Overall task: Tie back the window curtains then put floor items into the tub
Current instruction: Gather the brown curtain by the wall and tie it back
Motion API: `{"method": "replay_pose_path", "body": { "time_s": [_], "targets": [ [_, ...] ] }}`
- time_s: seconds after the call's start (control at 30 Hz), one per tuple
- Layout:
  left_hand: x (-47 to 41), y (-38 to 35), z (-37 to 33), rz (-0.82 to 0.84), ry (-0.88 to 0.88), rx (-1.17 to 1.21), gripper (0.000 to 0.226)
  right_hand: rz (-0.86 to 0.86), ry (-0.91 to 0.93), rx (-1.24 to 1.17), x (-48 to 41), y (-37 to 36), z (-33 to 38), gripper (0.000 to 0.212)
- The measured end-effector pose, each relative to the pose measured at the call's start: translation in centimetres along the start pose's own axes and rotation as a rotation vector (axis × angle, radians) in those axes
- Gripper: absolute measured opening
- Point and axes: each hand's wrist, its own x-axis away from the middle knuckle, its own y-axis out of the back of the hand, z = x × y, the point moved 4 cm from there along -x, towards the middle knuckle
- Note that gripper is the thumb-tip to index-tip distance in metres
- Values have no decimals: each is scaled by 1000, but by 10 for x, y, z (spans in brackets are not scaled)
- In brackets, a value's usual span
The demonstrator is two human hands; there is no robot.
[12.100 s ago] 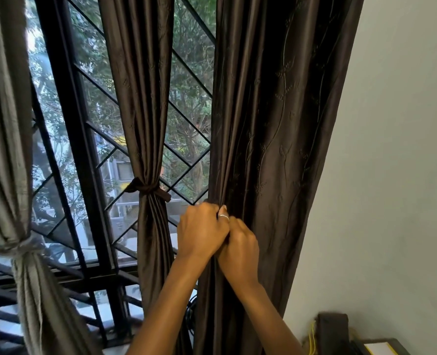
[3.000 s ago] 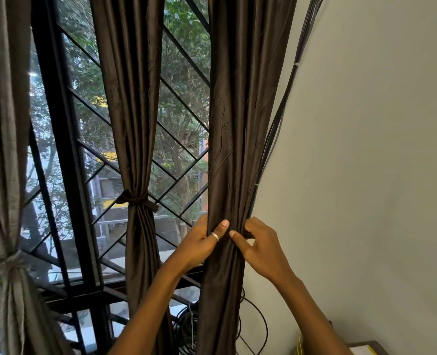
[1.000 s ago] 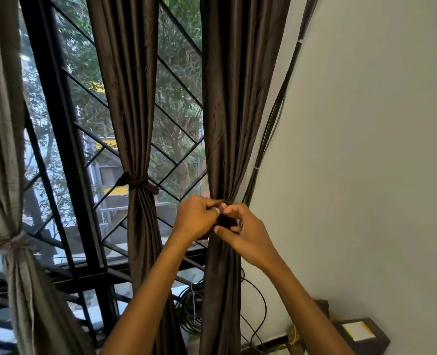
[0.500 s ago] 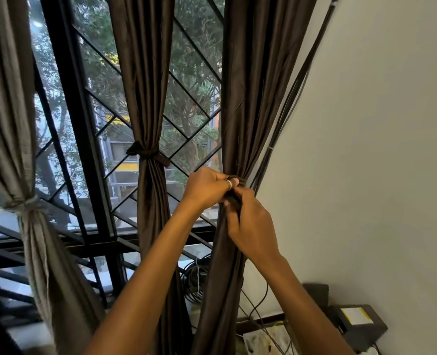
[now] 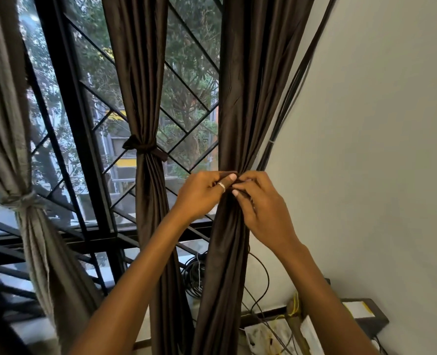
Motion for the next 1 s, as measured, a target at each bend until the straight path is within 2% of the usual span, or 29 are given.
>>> {"method": "replay_pose_path", "body": {
  "time_s": [0.17, 0.4, 0.63, 0.7, 0.8, 0.87, 0.93, 1.0],
  "targets": [
    [9, 0, -5, 38, -21, 203, 24, 119, 46, 47, -17, 9, -9, 21],
    [17, 9, -15, 46, 12, 237, 31, 208, 110, 168, -44, 15, -9, 26],
    [21, 3, -14, -80, -26, 253, 35, 181, 27, 7, -51, 7, -20, 21],
    [24, 3, -9, -161, -141, 115, 39, 190, -8, -30, -58, 5, -24, 25],
    [35, 0, -13, -332, -443, -432, 42, 206, -21, -107, -66, 6, -25, 23],
    [42, 0, -21, -425, -595, -711, 40, 212, -37, -161, -69, 7, -25, 19],
    [45, -1, -24, -456, -708, -889, 37, 207, -63, -179, -71, 6, -26, 17],
    [45, -2, -22, -419, -778, -1004, 38, 196, -97, -191, -73, 5, -28, 18]
  ]
}}
